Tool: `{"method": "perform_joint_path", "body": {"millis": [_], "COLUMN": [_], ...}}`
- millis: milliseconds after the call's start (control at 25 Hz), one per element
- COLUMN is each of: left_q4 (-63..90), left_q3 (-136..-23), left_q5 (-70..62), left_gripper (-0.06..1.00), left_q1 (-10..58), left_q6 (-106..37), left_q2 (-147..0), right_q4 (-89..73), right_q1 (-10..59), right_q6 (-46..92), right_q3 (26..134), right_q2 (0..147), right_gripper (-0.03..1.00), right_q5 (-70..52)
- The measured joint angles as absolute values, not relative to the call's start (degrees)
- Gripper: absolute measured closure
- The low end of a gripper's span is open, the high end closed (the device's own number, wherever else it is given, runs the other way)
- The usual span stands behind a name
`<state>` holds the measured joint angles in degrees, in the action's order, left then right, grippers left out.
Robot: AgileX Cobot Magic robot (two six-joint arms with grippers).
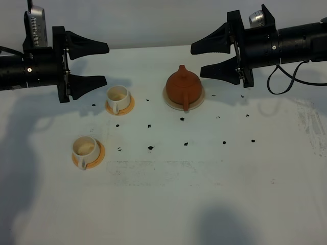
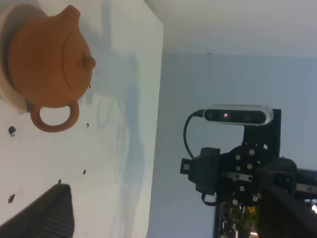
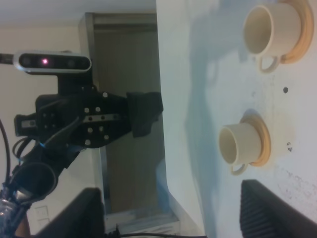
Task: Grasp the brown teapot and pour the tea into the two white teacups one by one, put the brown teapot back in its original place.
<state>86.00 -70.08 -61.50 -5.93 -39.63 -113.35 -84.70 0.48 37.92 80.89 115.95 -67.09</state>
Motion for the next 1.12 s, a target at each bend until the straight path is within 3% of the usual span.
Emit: {"method": "perform_joint_path", "body": {"millis": [240, 520, 960, 1120], "left_q4": [84.6, 75.8, 54.8, 49.9], "left_q3": [-70.1, -70.1, -69.5, -64.5], "left_q5": [-60.6, -49.3, -35.5, -27.7], "left_gripper": [0.25, 0.37, 0.41, 0.46], "left_q1": [-5.9, -5.9, -5.9, -5.9], "left_q6": [-49.1, -53.3, -45.9, -43.7], "left_q2": [-112.5, -104.2, -91.1, -84.4], "right_q4": [-83.8, -73.8, -61.8, -59.6], "right_q1": [0.5, 0.5, 0.5, 0.5], "right_q6": [44.2, 44.1, 41.7, 41.1], "right_q3": [81.8, 87.7, 88.8, 88.8], "right_q2": [116.0, 116.0, 116.0, 116.0], "right_gripper": [0.39, 0.41, 0.45, 0.47], "right_q5": [-67.4, -65.4, -59.6, -58.4]}}
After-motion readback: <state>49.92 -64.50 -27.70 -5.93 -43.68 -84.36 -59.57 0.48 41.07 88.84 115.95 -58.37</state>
